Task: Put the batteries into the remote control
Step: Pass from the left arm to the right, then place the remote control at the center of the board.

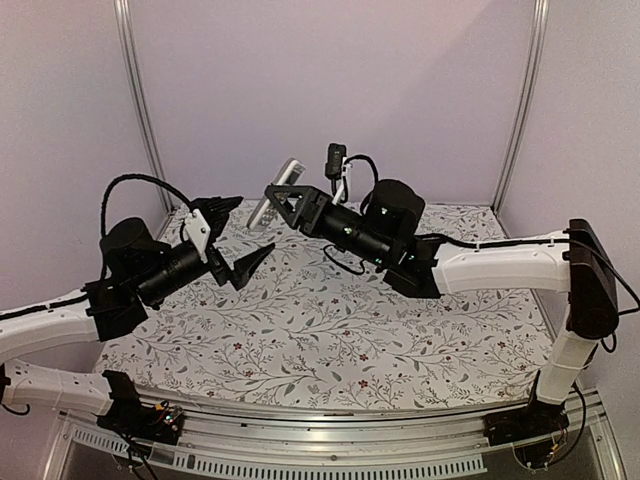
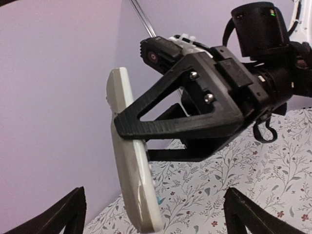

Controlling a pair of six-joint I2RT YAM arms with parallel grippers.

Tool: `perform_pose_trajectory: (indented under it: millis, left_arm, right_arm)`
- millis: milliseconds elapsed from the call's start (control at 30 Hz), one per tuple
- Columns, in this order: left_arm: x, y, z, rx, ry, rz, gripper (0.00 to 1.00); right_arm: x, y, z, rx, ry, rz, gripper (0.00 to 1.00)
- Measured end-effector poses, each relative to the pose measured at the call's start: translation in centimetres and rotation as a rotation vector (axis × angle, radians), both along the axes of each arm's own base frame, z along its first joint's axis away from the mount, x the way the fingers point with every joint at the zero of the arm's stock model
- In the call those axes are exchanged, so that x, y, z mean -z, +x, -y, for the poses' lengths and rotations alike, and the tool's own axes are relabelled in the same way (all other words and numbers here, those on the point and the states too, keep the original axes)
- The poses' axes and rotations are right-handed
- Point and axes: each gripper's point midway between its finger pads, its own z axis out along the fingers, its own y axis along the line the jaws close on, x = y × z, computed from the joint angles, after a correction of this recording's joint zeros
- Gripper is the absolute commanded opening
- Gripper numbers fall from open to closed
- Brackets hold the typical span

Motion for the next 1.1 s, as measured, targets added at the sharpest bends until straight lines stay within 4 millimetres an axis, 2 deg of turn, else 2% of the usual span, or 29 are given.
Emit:
perform_pose_trajectory:
  millis: [133,233,333,400,500,667,733,833,933,1000,1067,1100]
  left_arm:
    - [2.9,-1.3,-0.2,0.063,0.004,-0.124,1.00]
    - [5.0,-0.7,-1.8,0.027,-0.038,-0.242,1.00]
    - [7.2,1.4,-4.5,-0.081,-0.081,-0.345,1.00]
    - [8.9,2.6,-6.5,-0.161,-0.107,-0.406,1.00]
    - [10.8,3.2,-8.5,-0.235,-0.131,-0.468,1.00]
    - [11.8,2.7,-10.0,-0.268,-0.178,-0.502,1.00]
    - [11.8,2.7,-10.1,-0.268,-0.186,-0.502,1.00]
    - [11.7,2.5,-10.5,-0.272,-0.204,-0.499,1.00]
    - [11.7,2.5,-10.9,-0.281,-0.211,-0.497,1.00]
    - [11.7,2.5,-11.0,-0.286,-0.212,-0.497,1.00]
    - [11.8,2.5,-11.2,-0.289,-0.214,-0.495,1.00]
    - [11.7,2.5,-11.2,-0.290,-0.215,-0.494,1.00]
  right_arm:
    - [3.6,3.9,2.5,0.084,-0.268,-0.111,0.00]
    - [7.1,7.0,7.0,0.169,-0.473,-0.238,0.00]
    - [12.3,8.3,12.0,0.231,-0.672,-0.412,0.00]
    - [16.7,7.6,15.0,0.249,-0.827,-0.552,0.00]
    - [22.1,5.4,17.7,0.231,-1.033,-0.723,0.02]
    - [30.2,2.1,20.1,0.148,-1.321,-0.966,0.00]
    - [32.4,1.0,20.9,0.118,-1.399,-1.030,0.03]
    - [34.6,-0.4,22.0,0.081,-1.476,-1.109,0.05]
    - [35.3,-1.1,22.4,0.055,-1.498,-1.154,0.12]
    - [35.4,-1.3,22.5,0.045,-1.508,-1.173,0.24]
    - [35.5,-1.3,22.5,0.037,-1.516,-1.184,0.44]
    - [35.5,-1.3,22.5,0.036,-1.518,-1.188,0.48]
